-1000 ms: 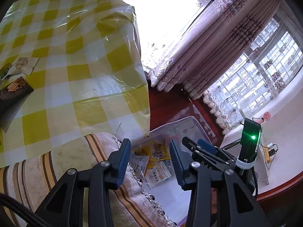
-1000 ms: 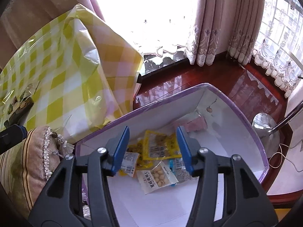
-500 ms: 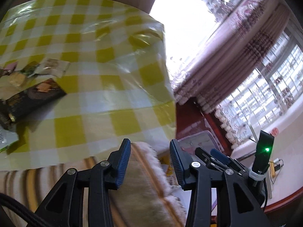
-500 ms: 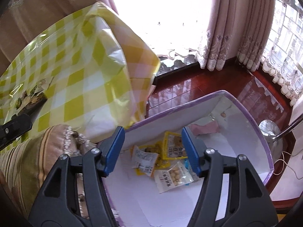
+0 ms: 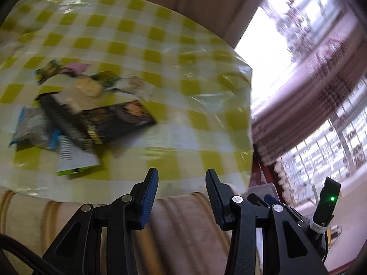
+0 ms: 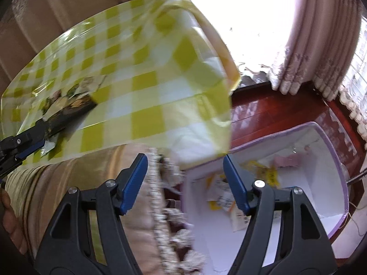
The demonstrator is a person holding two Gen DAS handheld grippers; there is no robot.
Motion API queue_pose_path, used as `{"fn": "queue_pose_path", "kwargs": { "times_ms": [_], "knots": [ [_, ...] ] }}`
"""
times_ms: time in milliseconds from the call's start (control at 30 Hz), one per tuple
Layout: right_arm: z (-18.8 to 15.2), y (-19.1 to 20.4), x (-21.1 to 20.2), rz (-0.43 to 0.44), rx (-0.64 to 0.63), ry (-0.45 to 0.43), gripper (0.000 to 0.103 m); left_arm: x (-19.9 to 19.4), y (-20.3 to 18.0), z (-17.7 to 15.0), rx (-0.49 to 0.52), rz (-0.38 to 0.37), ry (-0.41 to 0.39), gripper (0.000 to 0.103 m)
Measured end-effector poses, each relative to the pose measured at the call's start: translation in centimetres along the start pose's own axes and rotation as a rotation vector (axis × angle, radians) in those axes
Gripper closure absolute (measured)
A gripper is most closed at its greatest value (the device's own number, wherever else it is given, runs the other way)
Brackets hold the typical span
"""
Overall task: Organize snacks
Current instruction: 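Move both grippers back to the snack pile on the table, then grasp the green garlic-flavour packet with the left gripper while the right grasps the black cracker pack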
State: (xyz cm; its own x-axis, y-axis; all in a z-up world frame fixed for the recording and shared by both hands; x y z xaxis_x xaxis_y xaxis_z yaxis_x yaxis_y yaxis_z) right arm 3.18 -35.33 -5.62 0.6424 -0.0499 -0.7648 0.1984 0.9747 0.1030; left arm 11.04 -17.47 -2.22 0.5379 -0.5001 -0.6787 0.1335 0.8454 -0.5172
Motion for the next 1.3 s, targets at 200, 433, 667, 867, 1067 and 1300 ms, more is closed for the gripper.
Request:
{"fn": "queue_pose_path", "kwargs": {
  "times_ms": [200,433,667,867,1067,1300],
  "knots": [
    [0.7,2.7,-0.1,0.038,-0.028,0.004,0.03,-1.8,5.1,0.6,-0.109,0.036,-0.031,0.058],
    [1.2,6.4,0.3,0.076,-0.079,0.024,0.029,-2.7,9.1,1.1,-0.192,0.047,-0.047,0.058],
    [1.6,9.7,1.0,0.112,-0.115,0.044,0.029,-3.2,11.0,1.5,-0.226,0.047,-0.056,0.058],
    [2.3,12.3,2.6,0.161,-0.082,0.083,0.029,-3.4,11.9,1.8,-0.243,0.046,-0.06,0.058],
    [3.2,14.9,4.3,0.215,-0.038,0.119,0.029,-3.6,13.6,2.5,-0.265,0.061,-0.073,0.058],
    [4.1,17.2,6.6,0.238,0.023,0.165,0.029,-4.0,15.6,4.1,-0.26,0.101,-0.094,0.058]
  ]
}}
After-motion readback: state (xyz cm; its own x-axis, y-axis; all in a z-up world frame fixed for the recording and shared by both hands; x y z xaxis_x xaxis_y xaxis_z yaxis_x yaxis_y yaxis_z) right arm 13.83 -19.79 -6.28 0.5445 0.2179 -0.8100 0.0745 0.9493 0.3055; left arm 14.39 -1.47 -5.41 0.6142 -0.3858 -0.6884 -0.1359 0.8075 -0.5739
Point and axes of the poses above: each gripper's, at about its wrist camera, not at the fingertips, and x roughly the way its jaws point, y to its left, z to its top, the point moved 6 cm from there along x, roughly the way its jaws point, and after that the axes turned 1 degree about -z, right-handed, at the moved point
